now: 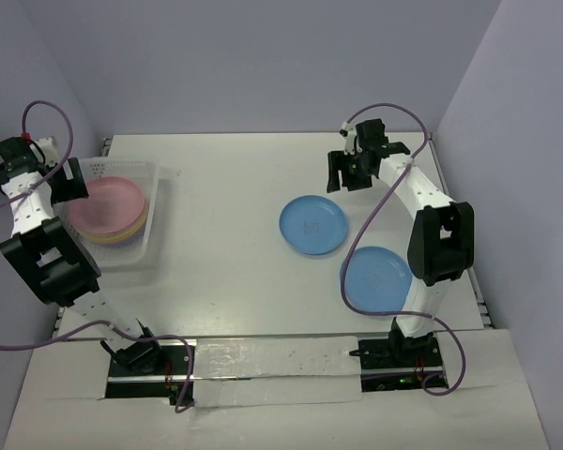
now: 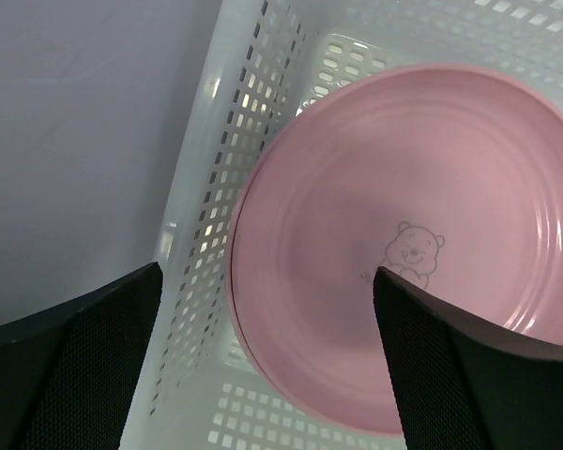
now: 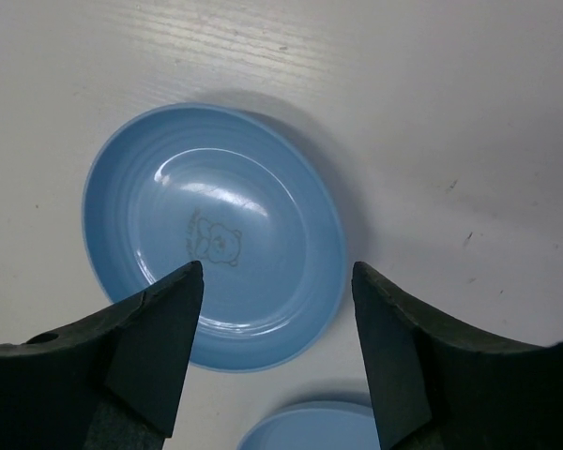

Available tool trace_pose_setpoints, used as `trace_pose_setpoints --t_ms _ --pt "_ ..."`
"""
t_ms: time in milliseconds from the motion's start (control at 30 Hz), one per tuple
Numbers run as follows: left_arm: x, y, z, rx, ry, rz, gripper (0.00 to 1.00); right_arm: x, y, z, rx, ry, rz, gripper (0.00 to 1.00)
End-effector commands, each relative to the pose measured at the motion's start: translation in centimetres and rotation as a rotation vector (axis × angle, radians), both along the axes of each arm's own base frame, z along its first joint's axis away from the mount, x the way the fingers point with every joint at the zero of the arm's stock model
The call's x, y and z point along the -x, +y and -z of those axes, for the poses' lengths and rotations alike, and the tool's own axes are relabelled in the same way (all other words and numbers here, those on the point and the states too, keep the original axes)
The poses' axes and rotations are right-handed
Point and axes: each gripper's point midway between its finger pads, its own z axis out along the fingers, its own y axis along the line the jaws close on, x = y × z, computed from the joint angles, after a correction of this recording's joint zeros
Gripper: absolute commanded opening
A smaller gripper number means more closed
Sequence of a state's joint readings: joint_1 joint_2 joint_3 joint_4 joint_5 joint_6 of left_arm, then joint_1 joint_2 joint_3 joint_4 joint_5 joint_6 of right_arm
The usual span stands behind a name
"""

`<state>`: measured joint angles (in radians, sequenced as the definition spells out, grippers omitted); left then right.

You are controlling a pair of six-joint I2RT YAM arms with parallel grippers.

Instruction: Place the plates into the plastic bin on the countertop

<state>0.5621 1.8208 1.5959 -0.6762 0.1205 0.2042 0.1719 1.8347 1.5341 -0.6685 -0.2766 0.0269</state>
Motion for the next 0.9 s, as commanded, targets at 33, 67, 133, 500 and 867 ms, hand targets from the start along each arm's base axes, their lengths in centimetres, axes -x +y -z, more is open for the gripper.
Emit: trace_pose_setpoints --t_ms 33,67,133,500,867 --pt "-0.5 0.0 -5.5 -0.062 -0.154 0.018 0.99 -1.7 -0.6 1.7 0.043 -0.018 -0.024 0.58" --pt "-0.7 -0.5 -6.5 -0.056 -0.177 0.036 0.99 -1.7 -0.7 2.2 0.051 -0.008 -0.026 0.55" --pt "-0.8 -1.4 -8.3 -0.055 -0.215 0.065 0.99 -1.9 -0.9 3.4 0.07 0.013 -0.031 0.51" --pt "-0.6 -8.1 -13.1 -0.118 -0.314 0.22 0.99 -0.9 -1.9 9.0 0.141 0.123 -0.064 0.49" --pt "-0.7 -17.4 -15.3 -0.057 -0.378 0.446 0.99 -0.2 -1.2 10.7 0.11 0.176 -0.095 0.31"
